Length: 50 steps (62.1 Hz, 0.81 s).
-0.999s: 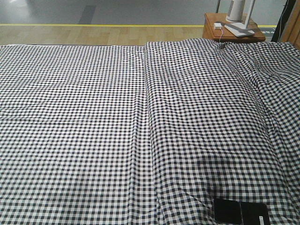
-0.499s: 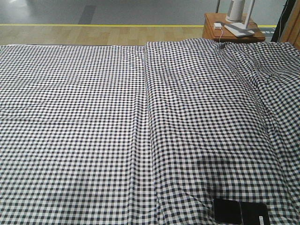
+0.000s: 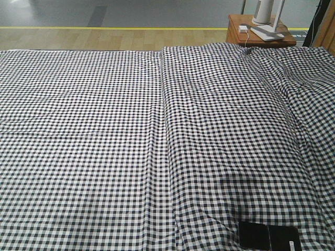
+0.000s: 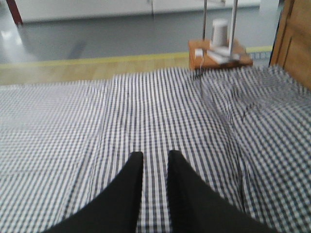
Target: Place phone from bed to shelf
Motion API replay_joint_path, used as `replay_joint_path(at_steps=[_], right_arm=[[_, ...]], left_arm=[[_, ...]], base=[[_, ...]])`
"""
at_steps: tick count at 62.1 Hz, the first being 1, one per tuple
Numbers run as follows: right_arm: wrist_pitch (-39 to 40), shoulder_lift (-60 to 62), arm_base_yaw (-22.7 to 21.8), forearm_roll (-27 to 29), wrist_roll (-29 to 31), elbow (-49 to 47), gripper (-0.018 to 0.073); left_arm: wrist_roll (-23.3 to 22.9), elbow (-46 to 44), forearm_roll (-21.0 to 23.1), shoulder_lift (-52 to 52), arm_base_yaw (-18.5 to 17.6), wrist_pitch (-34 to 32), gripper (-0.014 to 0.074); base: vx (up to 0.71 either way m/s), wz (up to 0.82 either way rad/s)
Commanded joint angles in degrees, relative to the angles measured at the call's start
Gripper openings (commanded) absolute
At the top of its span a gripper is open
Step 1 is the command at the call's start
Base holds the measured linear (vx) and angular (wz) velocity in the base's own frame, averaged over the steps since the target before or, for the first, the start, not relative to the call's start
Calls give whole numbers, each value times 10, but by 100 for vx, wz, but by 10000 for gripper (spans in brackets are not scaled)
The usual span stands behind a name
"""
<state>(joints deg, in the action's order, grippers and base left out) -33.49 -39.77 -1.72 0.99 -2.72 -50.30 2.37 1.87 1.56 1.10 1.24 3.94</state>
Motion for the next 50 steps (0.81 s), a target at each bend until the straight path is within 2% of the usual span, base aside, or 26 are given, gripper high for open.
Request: replay_joint_path(at_steps=[1,14,19,36,50], right_arm=[[16,-16,-1,4,2,-17,260],[21,-22,-1,4,2,-17,623],[26,-22,-1,4,2,-17,729],[49,-22,-1,4,2,-17,707],[16,-34,-2,2,-8,-27,699]], left_arm=[[-5,-14,6,4,0,-43,1],[-5,-14,6,4,0,-43,1],[-5,-14,6,4,0,-43,1],[-5,-14,6,4,0,-43,1],[-5,-14,6,4,0,-43,1]], base=[[0,0],[0,0],[0,0],[0,0],[0,0]])
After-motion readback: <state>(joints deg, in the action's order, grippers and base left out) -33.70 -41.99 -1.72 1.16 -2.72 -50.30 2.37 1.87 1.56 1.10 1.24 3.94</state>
